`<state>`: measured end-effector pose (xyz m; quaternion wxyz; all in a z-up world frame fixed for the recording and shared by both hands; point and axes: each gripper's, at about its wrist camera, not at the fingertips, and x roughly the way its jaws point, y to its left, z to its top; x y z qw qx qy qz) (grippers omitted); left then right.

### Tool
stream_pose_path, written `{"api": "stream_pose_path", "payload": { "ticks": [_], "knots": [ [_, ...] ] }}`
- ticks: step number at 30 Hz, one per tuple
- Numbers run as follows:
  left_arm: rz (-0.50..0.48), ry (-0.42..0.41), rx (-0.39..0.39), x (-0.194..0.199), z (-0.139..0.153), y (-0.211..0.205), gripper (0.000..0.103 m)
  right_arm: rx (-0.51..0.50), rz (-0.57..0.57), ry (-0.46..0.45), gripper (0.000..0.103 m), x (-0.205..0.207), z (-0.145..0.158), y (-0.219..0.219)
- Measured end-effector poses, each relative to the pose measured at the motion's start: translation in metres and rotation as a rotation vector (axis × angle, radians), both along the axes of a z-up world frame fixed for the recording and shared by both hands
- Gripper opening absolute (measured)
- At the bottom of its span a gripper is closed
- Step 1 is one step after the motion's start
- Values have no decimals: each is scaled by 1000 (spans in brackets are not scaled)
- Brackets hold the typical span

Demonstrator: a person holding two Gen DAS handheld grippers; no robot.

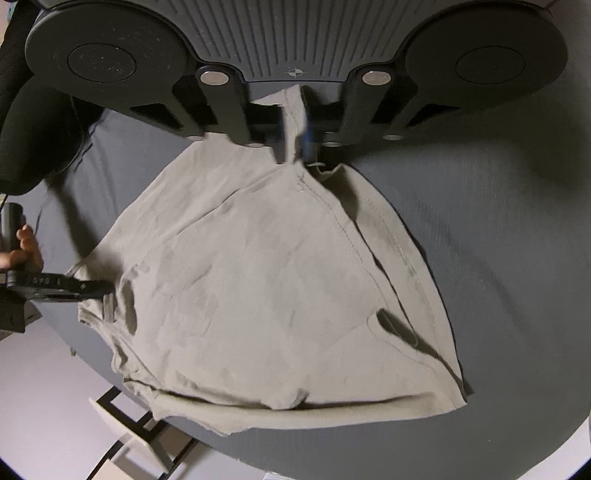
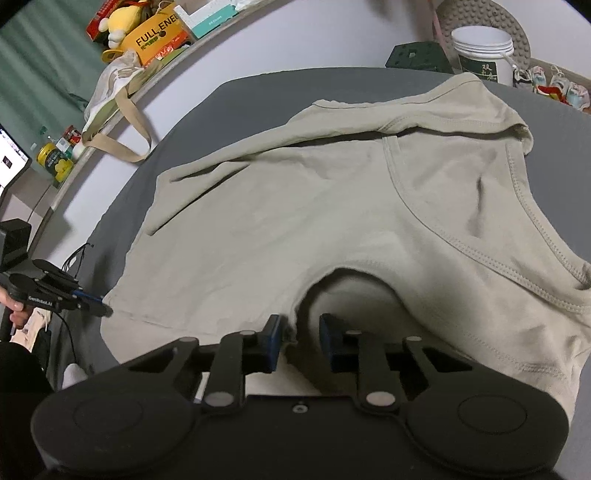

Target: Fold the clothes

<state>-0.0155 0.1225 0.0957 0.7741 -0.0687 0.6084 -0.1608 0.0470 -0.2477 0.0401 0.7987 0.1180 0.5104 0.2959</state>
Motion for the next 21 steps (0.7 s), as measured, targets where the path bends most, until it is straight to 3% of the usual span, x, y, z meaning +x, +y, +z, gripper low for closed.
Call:
{"api": "stream_pose_path", "payload": {
  "ticks": [2,6,12,17,21],
  "knots": [
    [-3,-13,10,-1,1,-1,2,-5,9,-2,8,-1,-1,2],
    [-40,-43,28,-3,7,-11,2,-1,34,-34,7,-7,8,1],
    [-176,-98,21,-20,47,-23,2,19,165,-83,6,-18,45,-7],
    [-301,-122,57,-38,71,-36,2,-6,293,-1,6,-19,56,-8],
    [-392,-96,68,-52,73,-43,2,-31,375,74,6,-26,57,-12]
  ]
}}
